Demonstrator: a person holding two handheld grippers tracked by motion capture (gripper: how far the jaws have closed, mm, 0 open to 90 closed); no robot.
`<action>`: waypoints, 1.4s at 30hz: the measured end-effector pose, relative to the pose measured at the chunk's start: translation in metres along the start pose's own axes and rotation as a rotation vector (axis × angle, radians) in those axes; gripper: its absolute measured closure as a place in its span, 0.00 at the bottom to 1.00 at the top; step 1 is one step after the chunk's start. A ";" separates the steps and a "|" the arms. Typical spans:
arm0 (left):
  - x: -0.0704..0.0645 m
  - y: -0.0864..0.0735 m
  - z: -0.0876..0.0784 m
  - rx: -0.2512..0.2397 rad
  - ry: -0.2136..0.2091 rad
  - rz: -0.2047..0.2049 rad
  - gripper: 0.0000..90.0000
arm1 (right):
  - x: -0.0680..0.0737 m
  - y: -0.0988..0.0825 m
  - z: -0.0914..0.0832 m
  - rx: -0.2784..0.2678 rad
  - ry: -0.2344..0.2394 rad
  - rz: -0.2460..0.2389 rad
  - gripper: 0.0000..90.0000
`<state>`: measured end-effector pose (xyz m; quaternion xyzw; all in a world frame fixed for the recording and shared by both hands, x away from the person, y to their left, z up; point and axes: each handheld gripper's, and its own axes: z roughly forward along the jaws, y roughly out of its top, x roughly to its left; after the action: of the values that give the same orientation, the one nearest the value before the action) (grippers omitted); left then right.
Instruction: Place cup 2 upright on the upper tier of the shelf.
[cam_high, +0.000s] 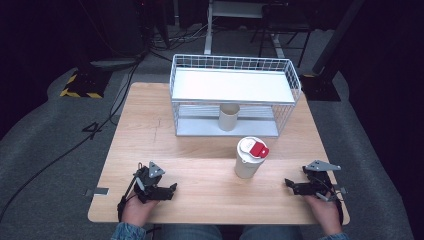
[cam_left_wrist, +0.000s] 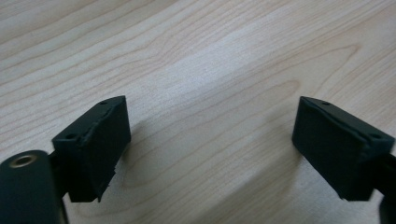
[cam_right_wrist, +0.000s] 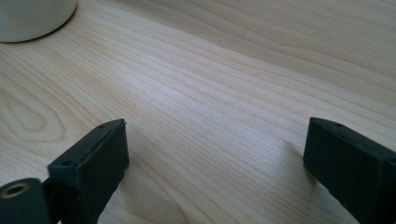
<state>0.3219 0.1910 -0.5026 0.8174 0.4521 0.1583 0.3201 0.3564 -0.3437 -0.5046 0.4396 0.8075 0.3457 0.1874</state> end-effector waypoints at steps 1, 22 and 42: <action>0.001 0.000 0.000 -0.006 -0.001 0.001 0.11 | 0.000 0.000 0.000 -0.001 0.004 0.002 0.09; 0.006 0.002 0.006 -0.006 0.004 -0.001 0.04 | 0.015 0.017 -0.015 -0.048 0.083 -0.053 0.09; 0.005 0.000 0.004 -0.011 0.008 -0.003 0.04 | 0.064 0.062 -0.008 -0.157 0.305 -0.139 0.08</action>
<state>0.3270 0.1935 -0.5059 0.8142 0.4538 0.1637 0.3230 0.3524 -0.2697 -0.4544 0.3093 0.8255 0.4567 0.1197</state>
